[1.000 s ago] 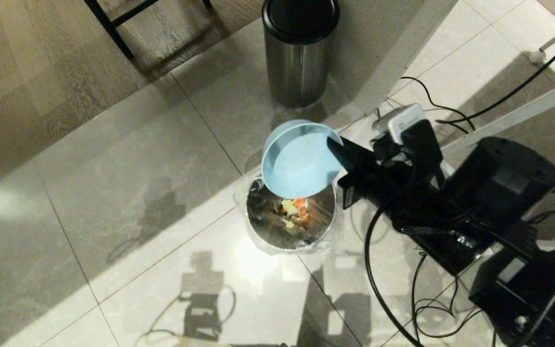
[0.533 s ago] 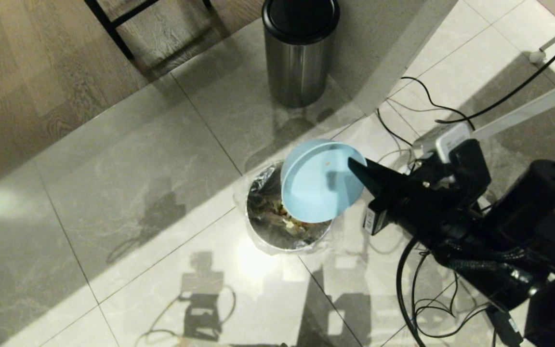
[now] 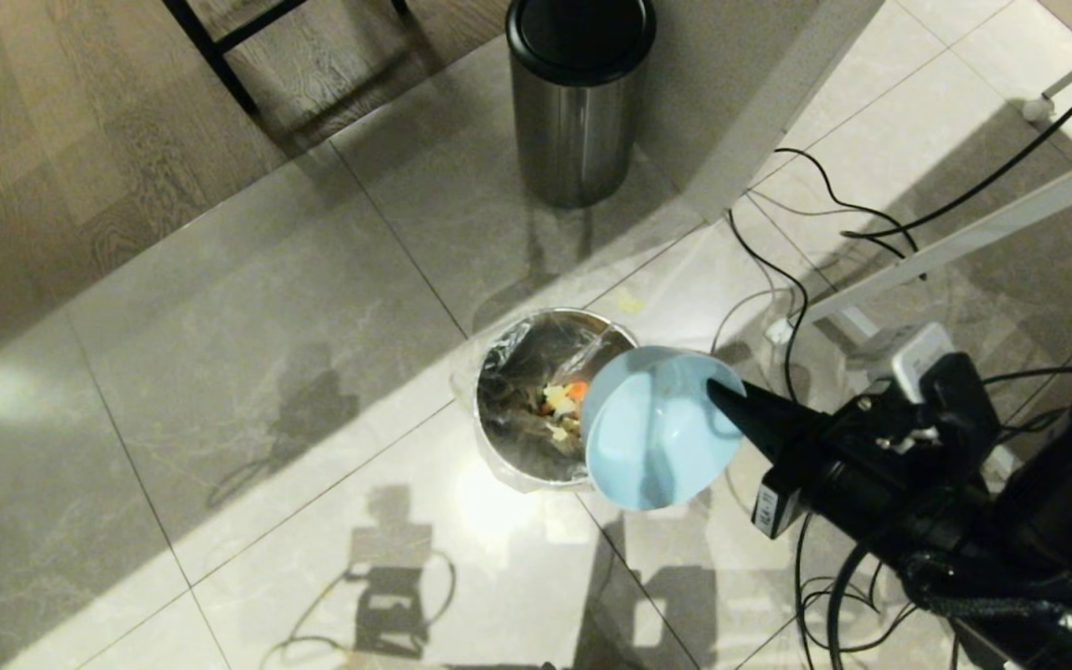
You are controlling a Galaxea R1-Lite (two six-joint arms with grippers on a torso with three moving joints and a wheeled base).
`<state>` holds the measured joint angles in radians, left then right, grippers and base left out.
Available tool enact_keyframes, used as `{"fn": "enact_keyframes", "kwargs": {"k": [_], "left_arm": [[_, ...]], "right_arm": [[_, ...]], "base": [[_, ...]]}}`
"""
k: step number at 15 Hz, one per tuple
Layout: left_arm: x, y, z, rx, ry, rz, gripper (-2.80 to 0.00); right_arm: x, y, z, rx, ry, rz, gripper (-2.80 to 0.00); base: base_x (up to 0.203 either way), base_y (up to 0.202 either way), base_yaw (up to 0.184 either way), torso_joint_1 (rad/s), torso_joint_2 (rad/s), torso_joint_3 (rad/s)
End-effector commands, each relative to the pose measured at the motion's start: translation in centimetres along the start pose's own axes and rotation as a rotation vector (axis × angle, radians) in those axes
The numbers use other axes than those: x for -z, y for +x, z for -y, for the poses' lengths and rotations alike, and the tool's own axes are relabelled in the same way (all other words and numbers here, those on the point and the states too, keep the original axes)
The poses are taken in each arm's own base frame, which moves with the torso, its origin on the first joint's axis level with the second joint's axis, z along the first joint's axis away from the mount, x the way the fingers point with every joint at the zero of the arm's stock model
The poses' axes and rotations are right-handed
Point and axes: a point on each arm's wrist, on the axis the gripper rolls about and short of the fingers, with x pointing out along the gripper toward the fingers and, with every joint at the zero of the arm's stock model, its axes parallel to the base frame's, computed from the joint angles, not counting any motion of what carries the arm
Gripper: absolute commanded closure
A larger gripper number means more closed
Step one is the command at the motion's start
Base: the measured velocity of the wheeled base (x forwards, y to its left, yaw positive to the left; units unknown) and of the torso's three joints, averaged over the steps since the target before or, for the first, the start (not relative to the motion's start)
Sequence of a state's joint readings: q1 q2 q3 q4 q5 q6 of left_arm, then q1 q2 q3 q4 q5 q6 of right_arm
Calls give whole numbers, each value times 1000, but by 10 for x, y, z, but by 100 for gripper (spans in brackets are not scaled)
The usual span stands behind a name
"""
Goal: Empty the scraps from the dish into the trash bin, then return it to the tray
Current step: Put the bowl back to the table
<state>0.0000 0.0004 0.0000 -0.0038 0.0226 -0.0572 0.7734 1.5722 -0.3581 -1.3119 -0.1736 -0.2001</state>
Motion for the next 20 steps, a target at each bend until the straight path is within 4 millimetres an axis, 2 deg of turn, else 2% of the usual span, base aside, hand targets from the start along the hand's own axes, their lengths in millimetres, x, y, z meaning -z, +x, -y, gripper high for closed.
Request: {"fn": "enact_keyframes", "kwargs": {"k": [1,11,16,20], "left_arm": [[0,0,0,0,-1,0,0],[0,0,0,0,-1,0,0],[0,0,0,0,-1,0,0],[0,0,0,0,-1,0,0]], "right_arm": [[3,-8,1,1,7,-14,0],[31,-43,8,50,99,-152,0],[43,-53,16,93,138,-208,0],[58,-75,23,145,218,-306,0]], "base": [[0,0,0,0,0,0],[0,0,0,0,0,0],[0,0,0,0,0,0],[0,0,0,0,0,0]]}}
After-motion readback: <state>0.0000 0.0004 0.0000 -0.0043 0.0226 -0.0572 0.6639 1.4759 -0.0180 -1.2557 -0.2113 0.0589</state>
